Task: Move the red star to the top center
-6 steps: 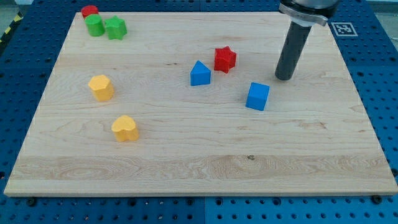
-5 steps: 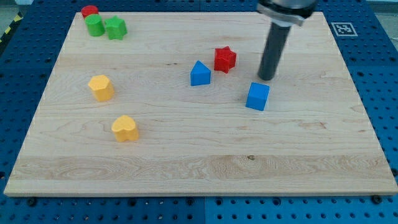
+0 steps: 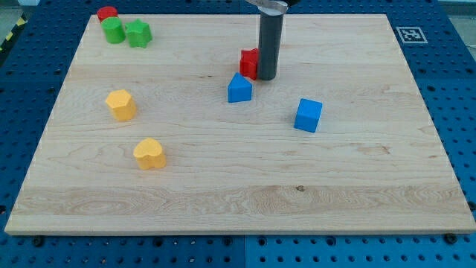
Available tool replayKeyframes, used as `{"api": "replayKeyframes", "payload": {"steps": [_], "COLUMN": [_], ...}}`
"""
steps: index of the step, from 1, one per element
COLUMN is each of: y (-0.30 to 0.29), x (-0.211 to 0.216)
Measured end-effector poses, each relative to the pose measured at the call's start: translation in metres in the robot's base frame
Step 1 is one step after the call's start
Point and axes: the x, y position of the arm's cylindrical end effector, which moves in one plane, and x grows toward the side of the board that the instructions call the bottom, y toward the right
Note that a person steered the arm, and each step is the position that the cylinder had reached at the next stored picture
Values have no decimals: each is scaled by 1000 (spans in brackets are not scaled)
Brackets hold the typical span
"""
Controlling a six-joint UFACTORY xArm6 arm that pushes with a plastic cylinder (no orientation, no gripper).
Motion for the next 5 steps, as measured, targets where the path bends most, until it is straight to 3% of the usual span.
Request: {"api": "replayKeyframes", "payload": {"steps": [1, 5], "y": [-17, -81], "x": [-3, -108]}}
